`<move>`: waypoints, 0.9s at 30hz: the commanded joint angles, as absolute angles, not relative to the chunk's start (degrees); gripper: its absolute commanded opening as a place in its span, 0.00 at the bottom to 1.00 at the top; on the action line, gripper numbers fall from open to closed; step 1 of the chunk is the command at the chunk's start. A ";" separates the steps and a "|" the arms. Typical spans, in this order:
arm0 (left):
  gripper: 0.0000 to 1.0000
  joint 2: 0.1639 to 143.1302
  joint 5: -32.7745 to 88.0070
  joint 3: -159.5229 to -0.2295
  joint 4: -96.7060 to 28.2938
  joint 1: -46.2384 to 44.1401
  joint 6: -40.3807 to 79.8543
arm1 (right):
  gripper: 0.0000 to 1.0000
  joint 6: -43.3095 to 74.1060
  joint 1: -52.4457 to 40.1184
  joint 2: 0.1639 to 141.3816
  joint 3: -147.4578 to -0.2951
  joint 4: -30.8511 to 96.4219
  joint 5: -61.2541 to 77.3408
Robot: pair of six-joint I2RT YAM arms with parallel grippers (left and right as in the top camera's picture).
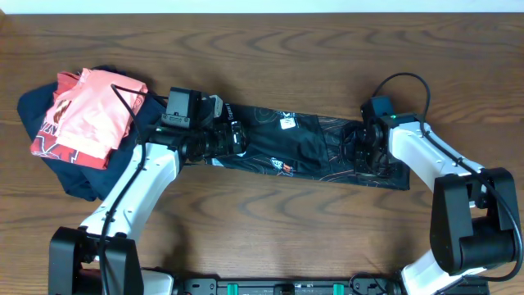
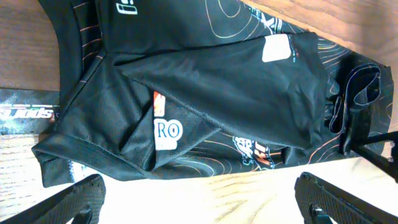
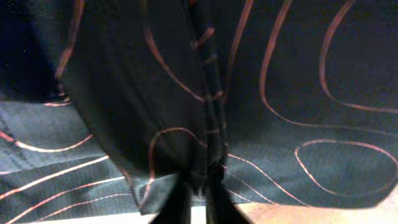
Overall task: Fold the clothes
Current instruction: 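Grasp the strip's right end with the right gripper and fold it leftward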
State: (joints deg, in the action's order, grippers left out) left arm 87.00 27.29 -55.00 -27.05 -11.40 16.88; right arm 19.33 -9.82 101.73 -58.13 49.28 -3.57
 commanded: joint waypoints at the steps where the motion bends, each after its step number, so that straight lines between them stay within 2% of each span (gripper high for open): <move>1: 0.98 87.11 27.83 -54.87 -27.42 -11.42 16.36 | 0.01 19.68 -9.80 101.36 -58.06 49.19 -2.63; 7: 0.98 87.11 27.83 -54.87 -27.42 -11.42 16.36 | 0.01 17.85 -9.82 100.95 -60.05 50.35 1.37; 10: 0.98 87.11 27.83 -54.87 -27.42 -11.42 16.36 | 0.02 10.76 -9.93 100.71 -63.13 50.02 12.60; 13: 0.98 87.11 27.83 -54.87 -27.42 -11.42 16.36 | 0.11 -1.17 -11.18 100.71 -65.76 49.47 29.19; 15: 0.98 87.11 27.83 -54.87 -27.42 -11.42 16.36 | 0.27 -5.26 -12.21 100.71 -66.50 49.67 32.91; 16: 0.98 87.11 27.83 -54.87 -27.44 -11.42 16.36 | 0.32 -5.67 -12.71 100.71 -66.57 49.69 32.36; 18: 0.98 87.11 27.83 -54.87 -27.66 -11.42 16.36 | 0.32 -5.61 -13.17 100.71 -66.54 49.89 29.71; 27: 0.98 87.24 19.03 -54.87 -27.31 -10.76 12.69 | 0.28 6.72 -12.32 98.08 -67.53 55.02 11.33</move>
